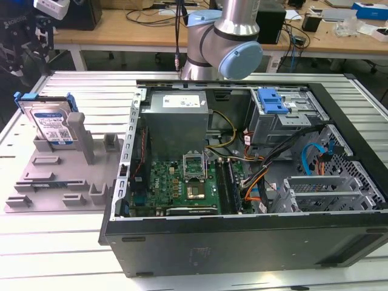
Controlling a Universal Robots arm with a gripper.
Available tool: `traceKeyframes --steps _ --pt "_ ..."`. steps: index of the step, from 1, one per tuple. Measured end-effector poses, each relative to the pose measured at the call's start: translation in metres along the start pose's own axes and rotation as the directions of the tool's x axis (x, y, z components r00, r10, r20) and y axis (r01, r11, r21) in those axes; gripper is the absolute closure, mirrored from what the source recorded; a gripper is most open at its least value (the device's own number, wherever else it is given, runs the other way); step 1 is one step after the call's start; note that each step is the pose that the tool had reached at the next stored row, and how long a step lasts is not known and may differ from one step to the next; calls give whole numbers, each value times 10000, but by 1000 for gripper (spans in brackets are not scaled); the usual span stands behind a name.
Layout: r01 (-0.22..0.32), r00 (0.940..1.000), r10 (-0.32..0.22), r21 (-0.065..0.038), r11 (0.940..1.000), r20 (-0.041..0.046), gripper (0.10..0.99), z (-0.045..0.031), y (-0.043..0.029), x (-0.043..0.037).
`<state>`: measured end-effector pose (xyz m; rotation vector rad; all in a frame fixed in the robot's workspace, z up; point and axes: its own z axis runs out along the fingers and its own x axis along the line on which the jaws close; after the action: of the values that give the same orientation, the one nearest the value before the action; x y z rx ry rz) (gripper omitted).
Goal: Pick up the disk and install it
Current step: 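Pick up the disk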
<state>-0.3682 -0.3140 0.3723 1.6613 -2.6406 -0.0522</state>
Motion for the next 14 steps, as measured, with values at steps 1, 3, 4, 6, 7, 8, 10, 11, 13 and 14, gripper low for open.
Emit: traceKeyframes --steps 1,3,4,6,7,8,10,11,13,14 --pt "281 9996 -281 8 9996 -28 588 0 0 0" --pt "1048 9944 -1048 27 9945 -109 588 1 0 -1" --pt "1286 9916 -1286 29 9917 -129 588 3 0 -1" --pt "1642 9863 -1642 30 9864 -155 588 5 1 -2" --pt "1756 9843 -1755 32 9845 -169 588 6 2 -5" --pt "1913 9814 -1912 49 9815 -188 588 9 4 -9" --pt "2108 9774 -2107 74 9775 -199 588 12 6 -13" --pt "2207 9752 -2205 95 9753 -204 588 14 7 -14" --pt "2424 9700 -2421 134 9701 -216 588 21 9 -22" --pt "2506 9679 -2503 141 9680 -220 588 24 11 -25"
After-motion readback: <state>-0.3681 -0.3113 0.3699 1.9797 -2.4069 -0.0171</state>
